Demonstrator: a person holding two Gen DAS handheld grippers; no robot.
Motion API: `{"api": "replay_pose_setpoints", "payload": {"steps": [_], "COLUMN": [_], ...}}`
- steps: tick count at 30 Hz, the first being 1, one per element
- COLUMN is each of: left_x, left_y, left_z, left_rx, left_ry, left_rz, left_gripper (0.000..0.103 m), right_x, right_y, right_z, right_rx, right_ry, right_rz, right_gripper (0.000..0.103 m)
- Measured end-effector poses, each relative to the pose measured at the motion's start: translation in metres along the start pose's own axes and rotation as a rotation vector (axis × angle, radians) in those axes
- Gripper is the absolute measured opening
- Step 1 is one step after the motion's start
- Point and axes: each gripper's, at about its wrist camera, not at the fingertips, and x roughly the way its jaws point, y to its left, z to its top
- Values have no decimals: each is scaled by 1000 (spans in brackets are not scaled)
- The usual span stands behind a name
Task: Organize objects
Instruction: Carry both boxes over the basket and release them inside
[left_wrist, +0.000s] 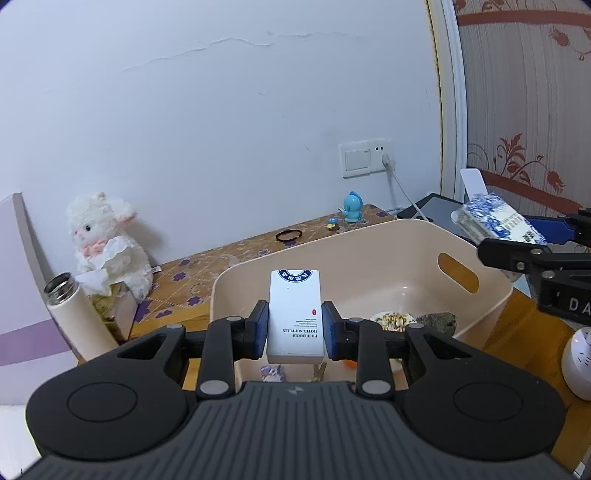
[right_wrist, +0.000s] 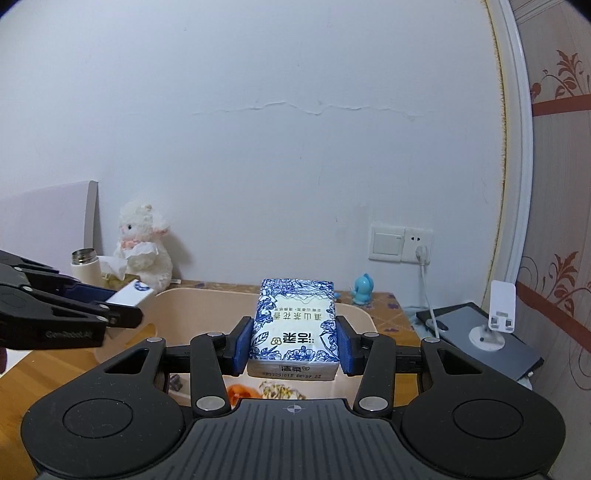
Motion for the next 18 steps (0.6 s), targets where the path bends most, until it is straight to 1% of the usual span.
{"api": "replay_pose_setpoints", "payload": {"steps": [3,8,15,18], "left_x": [16,48,91,108], "left_y": [-9,-22,-25,-27], "left_z": [6,9,2,-4], "left_rx": [20,31,20,36], "left_ry": [15,74,178,220], "left_rz": [3,5,44,81], "left_gripper": [32,32,32,32], "right_x": [13,35,63,75], "right_y": [0,3,3,5], "right_z": [1,2,-3,-7], "right_rx": [-2,-14,-20,-18], "right_ry": [10,45,124,172], "right_rz": [-3,-9,-16,-17], "right_gripper": [43,43,43,43]}}
